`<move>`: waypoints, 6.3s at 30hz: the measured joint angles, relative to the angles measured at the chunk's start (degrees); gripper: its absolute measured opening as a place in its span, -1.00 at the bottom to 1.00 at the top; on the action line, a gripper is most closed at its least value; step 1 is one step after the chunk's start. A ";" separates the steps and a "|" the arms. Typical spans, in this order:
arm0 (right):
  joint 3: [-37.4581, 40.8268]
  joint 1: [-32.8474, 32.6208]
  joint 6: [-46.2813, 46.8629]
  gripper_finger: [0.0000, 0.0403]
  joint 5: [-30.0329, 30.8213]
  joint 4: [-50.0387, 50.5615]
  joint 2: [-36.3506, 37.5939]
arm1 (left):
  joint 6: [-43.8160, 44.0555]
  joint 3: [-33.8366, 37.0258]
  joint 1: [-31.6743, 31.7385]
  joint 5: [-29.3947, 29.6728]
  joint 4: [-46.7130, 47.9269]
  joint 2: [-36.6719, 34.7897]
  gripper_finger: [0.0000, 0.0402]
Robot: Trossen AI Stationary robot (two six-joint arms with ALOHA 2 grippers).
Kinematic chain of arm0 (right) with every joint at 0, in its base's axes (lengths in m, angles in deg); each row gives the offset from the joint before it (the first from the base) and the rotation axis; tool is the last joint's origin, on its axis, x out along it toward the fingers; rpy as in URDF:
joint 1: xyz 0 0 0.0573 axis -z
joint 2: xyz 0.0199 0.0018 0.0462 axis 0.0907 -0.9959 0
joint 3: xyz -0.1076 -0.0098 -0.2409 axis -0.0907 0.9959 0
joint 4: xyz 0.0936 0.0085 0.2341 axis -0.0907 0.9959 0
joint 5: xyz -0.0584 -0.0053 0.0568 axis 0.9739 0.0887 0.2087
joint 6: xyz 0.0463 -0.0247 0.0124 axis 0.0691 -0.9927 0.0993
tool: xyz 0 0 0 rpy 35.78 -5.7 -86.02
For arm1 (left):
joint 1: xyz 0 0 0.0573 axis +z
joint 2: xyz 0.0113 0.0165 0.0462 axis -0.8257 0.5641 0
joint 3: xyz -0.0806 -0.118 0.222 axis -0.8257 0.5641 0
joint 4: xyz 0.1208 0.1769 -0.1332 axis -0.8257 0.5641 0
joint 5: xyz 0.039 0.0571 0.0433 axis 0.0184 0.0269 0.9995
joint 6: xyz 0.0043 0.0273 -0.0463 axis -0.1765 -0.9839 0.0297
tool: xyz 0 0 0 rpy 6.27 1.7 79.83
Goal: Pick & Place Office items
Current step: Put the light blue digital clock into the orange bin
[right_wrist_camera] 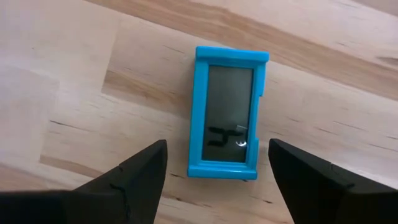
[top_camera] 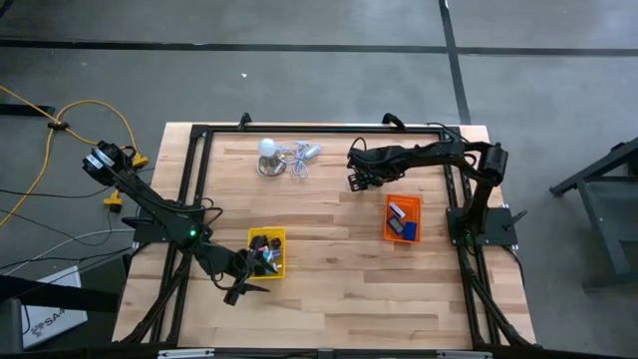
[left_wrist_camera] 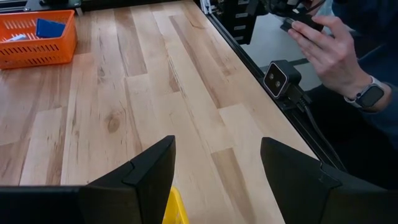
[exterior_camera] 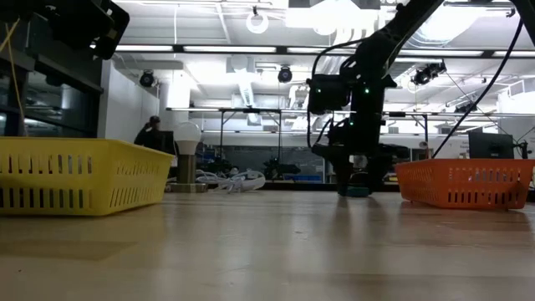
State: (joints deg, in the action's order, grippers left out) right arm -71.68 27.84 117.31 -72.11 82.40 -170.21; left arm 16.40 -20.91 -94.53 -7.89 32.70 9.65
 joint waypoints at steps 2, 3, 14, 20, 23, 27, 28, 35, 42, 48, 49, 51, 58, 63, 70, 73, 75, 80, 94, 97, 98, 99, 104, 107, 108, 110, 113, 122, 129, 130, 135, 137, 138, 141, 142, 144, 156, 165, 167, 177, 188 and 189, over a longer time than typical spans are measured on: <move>0.00 0.00 0.04 0.33 0.08 0.32 0.02 | 0.00 0.00 0.01 0.00 0.00 0.00 0.14; 0.00 0.00 0.11 0.33 0.19 0.55 0.02 | 0.00 0.00 0.00 0.00 0.00 0.00 0.14; 0.00 -0.02 0.47 0.25 1.47 1.03 0.02 | 0.01 0.00 0.00 0.00 0.00 0.00 0.14; 0.00 -0.02 1.51 0.03 1.50 1.17 0.02 | 0.00 0.00 0.01 0.00 0.00 0.00 0.14; 0.00 -0.02 1.51 -0.08 1.44 1.17 0.01 | 0.00 0.00 0.01 0.00 0.00 0.00 0.14; 0.00 0.00 1.51 -0.21 1.44 1.17 0.02 | 0.00 0.00 0.02 0.00 0.00 0.00 0.14; -0.02 -0.02 1.51 -0.23 1.44 1.16 0.02 | 0.00 0.00 0.00 0.00 0.00 0.00 0.14; -0.02 -0.02 1.51 -0.22 1.46 1.14 0.02 | 0.01 0.00 0.00 0.00 0.00 0.00 0.14; -0.02 -0.02 1.49 -0.25 1.46 1.10 0.02 | 0.00 0.00 0.02 0.00 0.00 0.00 0.14; -0.02 -0.44 1.36 -0.26 1.74 0.94 0.44 | 0.00 0.00 0.00 0.00 0.00 0.00 0.14; -0.02 -0.51 1.34 -0.25 1.76 1.00 0.57 | 0.00 0.00 0.01 0.00 0.00 0.00 0.14; -0.02 -0.51 1.33 -0.24 1.98 0.96 0.71 | 0.00 0.00 0.00 0.00 -0.02 0.00 0.14; -0.02 -0.66 0.45 -0.28 0.92 0.99 2.10 | 0.00 0.00 0.00 0.00 -0.02 0.00 0.14; -0.07 -1.71 -0.20 -0.27 1.19 1.90 7.48 | 0.00 0.00 0.02 0.00 -0.04 0.00 0.14; -0.09 -5.38 1.48 -0.26 2.13 11.51 18.42 | 0.00 0.00 0.00 0.00 -0.23 0.00 0.14; -0.11 -7.77 4.10 -0.27 3.30 17.44 22.75 | 0.00 0.00 0.01 0.00 -0.24 0.00 0.14; -0.11 -9.80 6.61 -0.27 3.50 21.30 25.18 | 0.00 0.00 0.00 0.00 -0.24 0.00 0.14; -0.11 -17.70 16.56 -0.27 5.48 29.44 28.14 | 0.00 0.00 0.02 0.00 -0.21 0.00 0.14; -0.09 -43.42 54.23 -0.27 8.44 34.46 22.97 | 0.00 0.00 0.00 0.00 -0.18 0.00 0.14; -0.09 -44.88 58.40 -0.27 7.64 35.20 19.81 | 0.00 0.00 0.01 0.00 -0.18 0.00 0.14; -0.07 -44.88 59.21 -0.27 7.12 35.42 18.93 | 0.00 0.00 0.00 0.00 -0.18 0.00 0.14; -0.07 -44.78 59.99 -0.27 6.87 35.49 18.14 | 0.00 0.00 0.01 0.00 -0.18 0.00 0.14; -0.04 -43.51 61.12 -0.26 5.86 34.73 15.41 | 0.00 0.00 0.02 0.00 -0.18 0.00 0.14; -0.04 -42.65 60.67 -0.26 5.87 33.11 14.93 | 0.01 0.00 0.02 0.00 -0.18 0.00 0.14; -0.04 -42.38 60.37 -0.27 5.85 32.66 14.91 | 0.00 0.00 0.01 0.00 -0.18 0.00 0.14; -0.04 -41.47 59.77 -0.26 5.77 32.23 14.91 | 0.00 0.00 0.02 0.00 -0.18 0.00 0.14; 0.12 -40.10 58.17 -0.25 5.64 31.91 14.91 | 0.00 0.00 0.00 0.00 -0.18 0.00 0.14; 5.32 -37.21 54.79 -0.26 2.69 25.36 14.91 | 0.00 0.00 0.02 0.00 -0.15 0.00 0.14; 5.44 -36.39 53.70 -0.26 2.73 24.49 14.91 | 0.00 0.00 0.02 0.00 -0.15 0.00 0.14; 5.44 -36.39 53.68 -0.26 2.70 24.49 14.91 | 0.00 0.00 0.00 0.00 -0.15 0.00 0.14; 5.49 -36.39 53.68 -0.26 2.53 24.49 14.91 | 0.00 0.00 0.01 0.01 -0.15 0.00 0.14; 5.49 -36.39 53.68 -0.26 2.53 24.49 14.91 | 0.00 0.00 0.02 0.00 -0.15 0.00 0.14; 5.49 -36.39 53.68 -0.26 2.53 24.49 14.91 | 0.00 0.00 0.00 0.00 -0.15 0.00 0.14; 5.49 -36.39 53.68 -0.26 2.48 24.47 14.91 | 0.00 0.00 0.00 0.00 -0.15 0.00 0.14; 5.49 -36.39 53.68 -0.26 2.42 24.47 14.91 | 0.02 0.00 0.00 0.00 -0.15 0.00 0.14; 5.49 -36.39 53.66 -0.26 2.38 24.47 14.91 | 0.00 0.00 0.00 0.00 -0.15 0.00 0.14; 8.70 -36.39 52.22 -0.26 0.88 19.35 14.91 | 0.01 0.00 0.00 0.00 -0.15 0.00 0.14; 10.12 -36.39 52.22 -0.25 1.09 17.34 14.91 | 0.00 0.00 0.02 0.00 -0.15 0.00 0.14; 10.12 -36.39 52.22 -0.25 1.11 17.36 14.91 | 0.00 0.00 0.00 0.00 -0.15 0.00 0.14; 10.12 -36.39 52.24 -0.23 1.09 17.34 14.91 | 0.00 0.00 0.01 0.00 -0.15 0.00 0.14; 10.12 -36.39 52.24 -0.11 1.37 17.34 14.91 | 0.00 0.00 0.01 0.00 -0.15 0.00 0.14; 10.12 -36.40 52.24 -0.11 1.35 17.34 14.91 | 0.00 0.00 0.00 0.00 -0.15 0.00 0.14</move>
State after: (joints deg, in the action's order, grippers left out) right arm -61.56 -8.56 169.55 -70.76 99.74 -155.30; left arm 16.40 -20.91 -94.54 -7.89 32.55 9.65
